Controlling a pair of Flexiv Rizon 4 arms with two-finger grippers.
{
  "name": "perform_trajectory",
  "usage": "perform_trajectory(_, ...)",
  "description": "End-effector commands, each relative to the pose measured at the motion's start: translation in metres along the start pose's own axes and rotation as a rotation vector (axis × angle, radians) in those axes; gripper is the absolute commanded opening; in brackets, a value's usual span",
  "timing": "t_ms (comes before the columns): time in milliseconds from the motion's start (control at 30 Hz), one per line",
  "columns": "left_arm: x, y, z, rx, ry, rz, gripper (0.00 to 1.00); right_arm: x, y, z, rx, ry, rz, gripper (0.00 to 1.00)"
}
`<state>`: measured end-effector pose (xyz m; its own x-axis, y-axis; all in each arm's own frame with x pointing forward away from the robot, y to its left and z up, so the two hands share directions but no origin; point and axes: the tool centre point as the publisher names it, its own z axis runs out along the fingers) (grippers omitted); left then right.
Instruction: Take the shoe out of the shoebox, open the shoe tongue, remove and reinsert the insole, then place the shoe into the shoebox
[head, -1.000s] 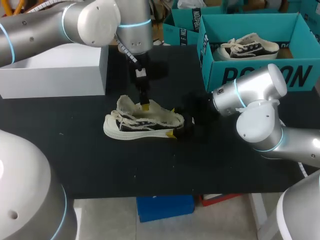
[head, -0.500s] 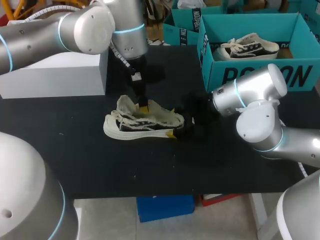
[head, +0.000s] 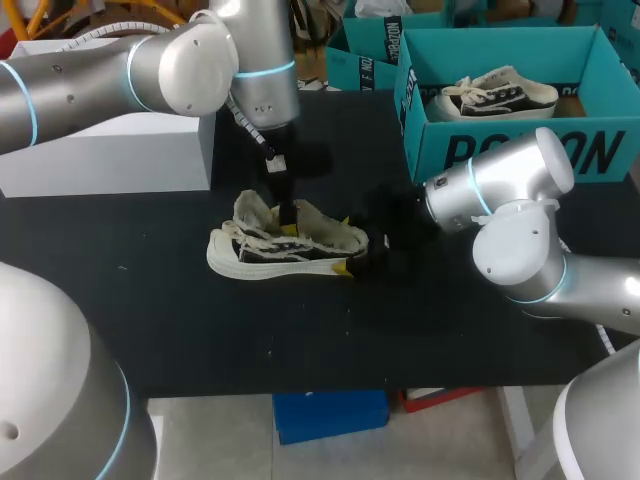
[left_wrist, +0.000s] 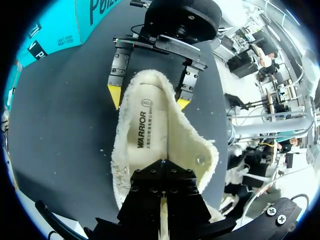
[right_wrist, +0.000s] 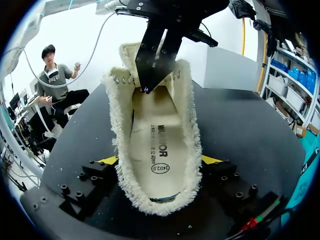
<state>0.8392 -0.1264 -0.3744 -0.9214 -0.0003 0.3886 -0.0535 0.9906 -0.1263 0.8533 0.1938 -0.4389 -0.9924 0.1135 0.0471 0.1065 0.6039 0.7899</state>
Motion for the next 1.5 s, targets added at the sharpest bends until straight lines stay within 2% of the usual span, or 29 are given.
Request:
perform_trajectory(33, -0.001, 0.001, 0.011, 0.001, 0.008, -0.008, 0.0, -0.001, -0.001, 0.002, 0.0, -0.002, 0.001, 0.0)
perform_trajectory(633, 0.0, 0.005, 0.037, 0.003, 0.044, -0.008, 0.0, -0.001, -0.001, 0.002, 0.0, -0.002, 0.001, 0.0)
perform_trajectory(1133, -0.001, 0.001, 0.054, -0.015, 0.011, -0.013, 0.0, -0.001, -0.001, 0.002, 0.0, -0.002, 0.001, 0.0)
perform_trajectory(1500, -0.005, 0.002, 0.066, -0.015, 0.036, -0.014, 0.0, -0.001, -0.001, 0.002, 0.0, -0.002, 0.001, 0.0)
